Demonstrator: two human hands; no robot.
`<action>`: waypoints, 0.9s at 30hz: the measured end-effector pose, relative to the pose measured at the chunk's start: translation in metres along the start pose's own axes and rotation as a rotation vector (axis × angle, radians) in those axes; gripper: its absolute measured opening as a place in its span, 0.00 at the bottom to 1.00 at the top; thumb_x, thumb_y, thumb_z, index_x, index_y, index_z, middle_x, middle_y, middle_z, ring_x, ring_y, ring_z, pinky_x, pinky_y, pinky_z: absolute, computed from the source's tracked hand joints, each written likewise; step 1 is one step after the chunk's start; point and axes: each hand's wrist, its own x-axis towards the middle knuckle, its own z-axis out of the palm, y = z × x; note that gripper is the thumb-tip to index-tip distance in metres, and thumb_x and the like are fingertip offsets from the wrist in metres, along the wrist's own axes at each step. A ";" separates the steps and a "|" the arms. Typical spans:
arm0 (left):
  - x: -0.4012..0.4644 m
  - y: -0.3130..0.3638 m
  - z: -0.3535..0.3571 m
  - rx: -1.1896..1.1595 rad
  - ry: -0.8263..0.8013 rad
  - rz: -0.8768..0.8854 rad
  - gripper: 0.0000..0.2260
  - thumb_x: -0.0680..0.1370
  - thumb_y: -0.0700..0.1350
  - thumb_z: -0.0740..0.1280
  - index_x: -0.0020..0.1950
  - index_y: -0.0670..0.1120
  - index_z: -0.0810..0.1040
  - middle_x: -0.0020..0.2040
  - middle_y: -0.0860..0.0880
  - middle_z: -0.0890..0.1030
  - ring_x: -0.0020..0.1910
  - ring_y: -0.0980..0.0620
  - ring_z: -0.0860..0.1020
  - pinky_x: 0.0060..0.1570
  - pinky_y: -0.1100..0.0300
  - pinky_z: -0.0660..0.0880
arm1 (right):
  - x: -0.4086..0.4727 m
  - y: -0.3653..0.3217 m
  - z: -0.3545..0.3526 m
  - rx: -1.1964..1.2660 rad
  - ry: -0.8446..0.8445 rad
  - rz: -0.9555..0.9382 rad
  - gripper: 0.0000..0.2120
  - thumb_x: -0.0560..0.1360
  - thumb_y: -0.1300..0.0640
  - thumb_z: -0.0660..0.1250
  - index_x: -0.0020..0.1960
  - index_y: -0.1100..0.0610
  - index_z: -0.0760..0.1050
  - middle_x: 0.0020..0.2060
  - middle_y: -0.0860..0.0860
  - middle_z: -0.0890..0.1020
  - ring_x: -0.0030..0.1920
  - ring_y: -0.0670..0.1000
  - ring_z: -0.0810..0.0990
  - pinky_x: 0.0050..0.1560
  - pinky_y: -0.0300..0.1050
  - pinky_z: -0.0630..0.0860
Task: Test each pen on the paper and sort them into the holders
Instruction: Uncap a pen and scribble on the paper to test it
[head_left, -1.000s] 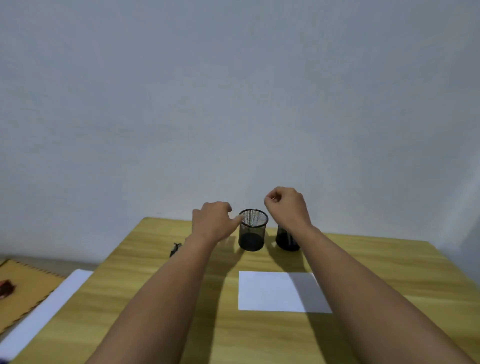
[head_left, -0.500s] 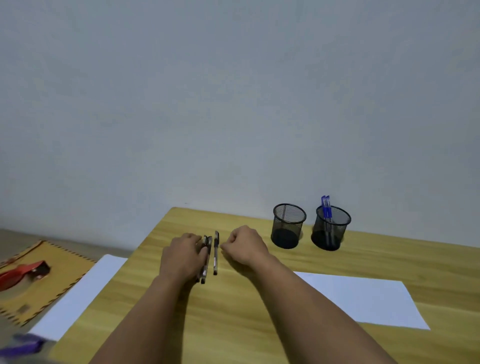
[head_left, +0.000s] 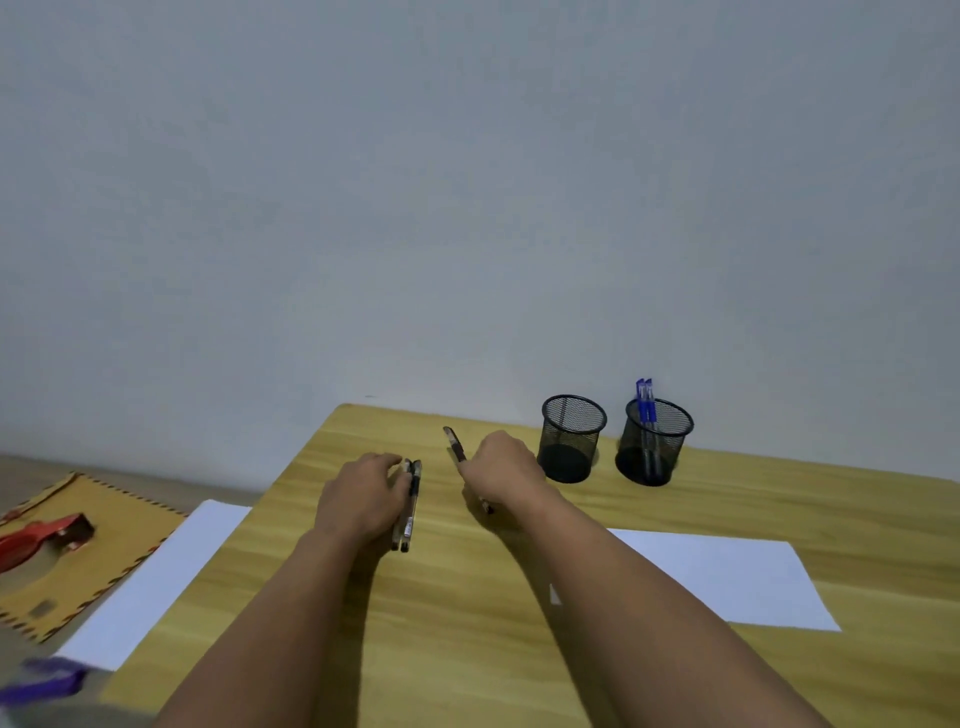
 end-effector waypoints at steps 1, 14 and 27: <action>-0.001 0.006 -0.002 -0.010 0.002 0.016 0.21 0.81 0.57 0.61 0.73 0.53 0.73 0.71 0.50 0.76 0.69 0.45 0.73 0.63 0.47 0.73 | -0.002 0.004 -0.007 0.049 -0.012 -0.006 0.19 0.72 0.43 0.67 0.49 0.60 0.81 0.49 0.57 0.88 0.50 0.61 0.86 0.48 0.51 0.83; -0.026 0.137 -0.010 -0.234 0.063 0.474 0.08 0.80 0.52 0.67 0.57 0.56 0.83 0.43 0.55 0.85 0.44 0.51 0.81 0.42 0.52 0.78 | -0.054 0.075 -0.127 0.917 -0.062 0.030 0.10 0.80 0.51 0.76 0.53 0.58 0.83 0.38 0.50 0.85 0.31 0.46 0.79 0.31 0.38 0.74; -0.051 0.226 0.024 -0.066 -0.039 0.650 0.13 0.82 0.47 0.63 0.42 0.42 0.79 0.39 0.41 0.82 0.38 0.38 0.77 0.36 0.51 0.70 | -0.052 0.128 -0.122 1.098 0.391 0.349 0.15 0.83 0.60 0.61 0.37 0.56 0.74 0.23 0.50 0.69 0.15 0.47 0.62 0.22 0.33 0.57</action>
